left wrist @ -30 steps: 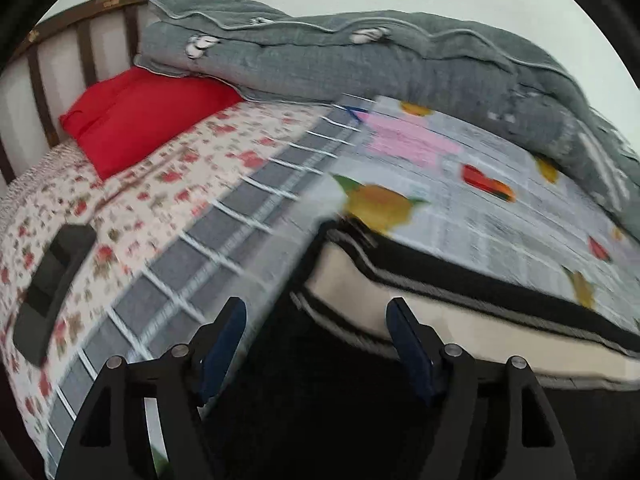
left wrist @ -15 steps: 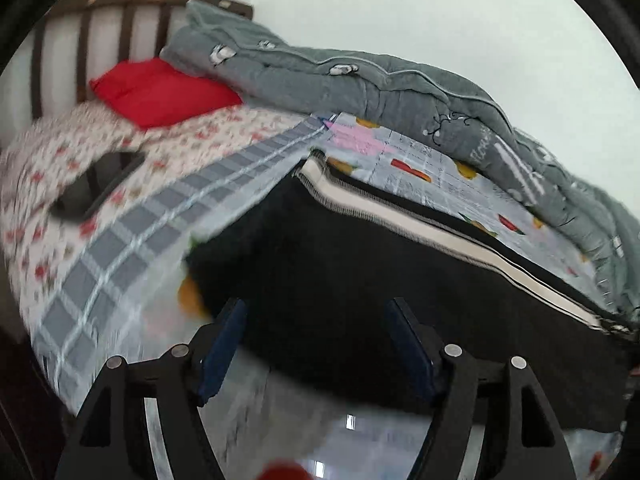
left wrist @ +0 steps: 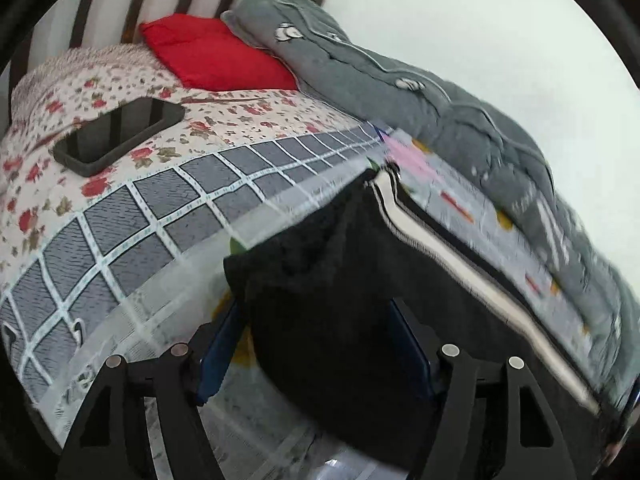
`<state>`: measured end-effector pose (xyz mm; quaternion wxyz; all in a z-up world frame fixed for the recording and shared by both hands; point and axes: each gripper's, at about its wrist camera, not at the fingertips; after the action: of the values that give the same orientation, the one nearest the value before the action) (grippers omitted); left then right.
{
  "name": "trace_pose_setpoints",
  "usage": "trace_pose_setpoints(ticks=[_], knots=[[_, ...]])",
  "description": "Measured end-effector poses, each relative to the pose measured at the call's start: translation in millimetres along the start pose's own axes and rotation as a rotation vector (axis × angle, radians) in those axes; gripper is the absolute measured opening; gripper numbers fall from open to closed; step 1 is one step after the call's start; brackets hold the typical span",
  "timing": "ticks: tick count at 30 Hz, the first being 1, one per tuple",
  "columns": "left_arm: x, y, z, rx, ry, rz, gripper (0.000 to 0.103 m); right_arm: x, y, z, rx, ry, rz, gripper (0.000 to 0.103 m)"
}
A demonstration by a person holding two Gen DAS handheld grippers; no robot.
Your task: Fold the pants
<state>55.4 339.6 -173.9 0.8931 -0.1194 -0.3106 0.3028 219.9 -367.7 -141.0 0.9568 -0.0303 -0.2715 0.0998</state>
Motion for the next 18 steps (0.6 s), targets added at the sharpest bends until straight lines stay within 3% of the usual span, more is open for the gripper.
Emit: trace_pose_setpoints(ticks=[2,3,4,5,8,11,14,18], knots=[[5,-2,-1,0.008,-0.001,0.015,0.057,3,-11,3,0.064,-0.001,-0.031,0.083],[6,-2,-2,0.017,0.002,0.016,0.047,6,-16,5,0.067,0.008,-0.057,0.083],[8,-2,-2,0.016,0.007,0.017,0.027,8,-20,7,0.054,0.015,-0.086,0.082],[10,-2,-3,0.007,0.019,0.021,0.018,8,-24,14,0.047,0.006,-0.114,0.082],[15,-3,5,-0.026,0.018,0.033,0.014,-2,-24,46,0.047,-0.07,-0.132,0.082],[21,-27,26,-0.053,-0.025,-0.032,0.012,-16,-11,75,-0.004,-0.112,-0.088,0.082],[22,-72,54,-0.126,-0.066,-0.117,0.011,-27,11,99,-0.12,-0.112,-0.035,0.082],[1,-155,86,-0.186,-0.088,-0.273,0.011,-46,32,135,-0.142,-0.14,0.003,0.082]])
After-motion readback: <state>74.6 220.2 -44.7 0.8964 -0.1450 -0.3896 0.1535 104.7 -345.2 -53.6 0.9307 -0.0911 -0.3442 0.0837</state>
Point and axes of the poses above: each gripper's, at about its wrist camera, not at the fingertips, and z roughly against the way its jaws point, y to its left, x to its top, and after that the axes turned 13 degrees about y, right-handed
